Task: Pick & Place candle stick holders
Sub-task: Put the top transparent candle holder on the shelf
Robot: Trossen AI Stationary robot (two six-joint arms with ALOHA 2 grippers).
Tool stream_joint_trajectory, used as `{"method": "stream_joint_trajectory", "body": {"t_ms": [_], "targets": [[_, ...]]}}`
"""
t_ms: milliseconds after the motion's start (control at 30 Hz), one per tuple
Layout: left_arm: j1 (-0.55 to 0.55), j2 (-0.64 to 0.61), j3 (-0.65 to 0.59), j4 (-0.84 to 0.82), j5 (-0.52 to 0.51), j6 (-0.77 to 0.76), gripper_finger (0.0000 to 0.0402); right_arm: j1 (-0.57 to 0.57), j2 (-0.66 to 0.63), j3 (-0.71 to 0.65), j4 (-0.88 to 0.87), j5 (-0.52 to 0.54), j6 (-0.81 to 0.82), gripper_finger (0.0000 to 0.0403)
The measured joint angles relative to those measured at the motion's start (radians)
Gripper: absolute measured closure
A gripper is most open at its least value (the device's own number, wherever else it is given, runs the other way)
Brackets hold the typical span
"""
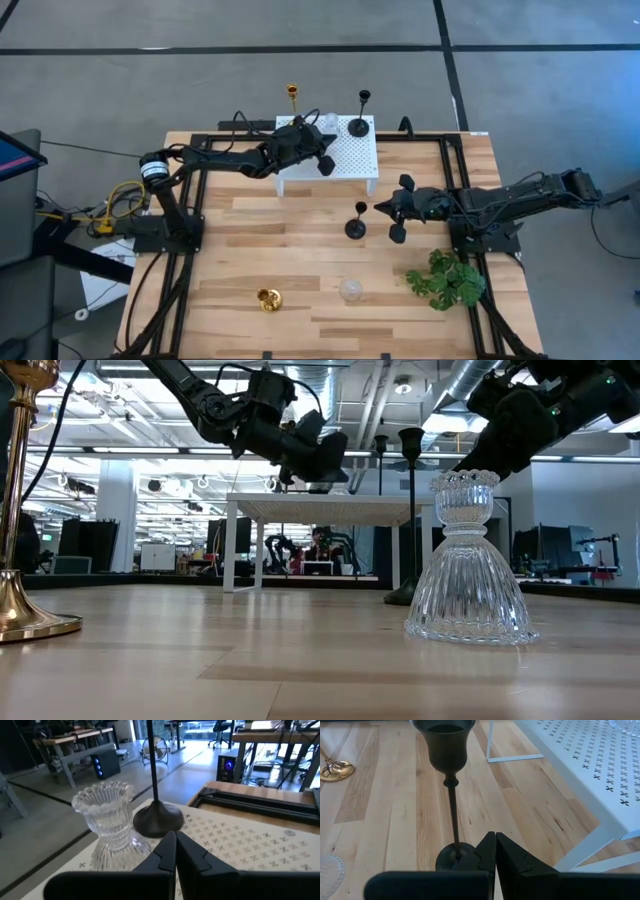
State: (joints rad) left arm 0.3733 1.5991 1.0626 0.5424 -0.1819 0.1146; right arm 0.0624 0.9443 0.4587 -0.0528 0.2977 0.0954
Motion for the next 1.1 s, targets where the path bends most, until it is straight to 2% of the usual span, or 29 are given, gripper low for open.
{"method": "stream_joint_trajectory", "body": {"t_ms": [233,567,833,1100], "targets": [[0.000,0.000,0.000,0.023,0.018,0.000,0.0399,0.000,0.000,0.000,0.000,0.000,0.000,0.0403],[0.022,0.010,0.000,0.038,-0.057,0.003,0.0399,0.000,0.000,0.000,0.000,0.000,0.000,0.0403],[0.031,0.071,0.000,0.069,-0.061,0.000,0.0399,0.000,0.000,0.000,0.000,0.000,0.001,0.0403],[-0.001,0.048,0.000,0.066,-0.060,0.001,0.0399,0.000,0.000,0.000,0.000,0.000,0.001,0.0403]]}}
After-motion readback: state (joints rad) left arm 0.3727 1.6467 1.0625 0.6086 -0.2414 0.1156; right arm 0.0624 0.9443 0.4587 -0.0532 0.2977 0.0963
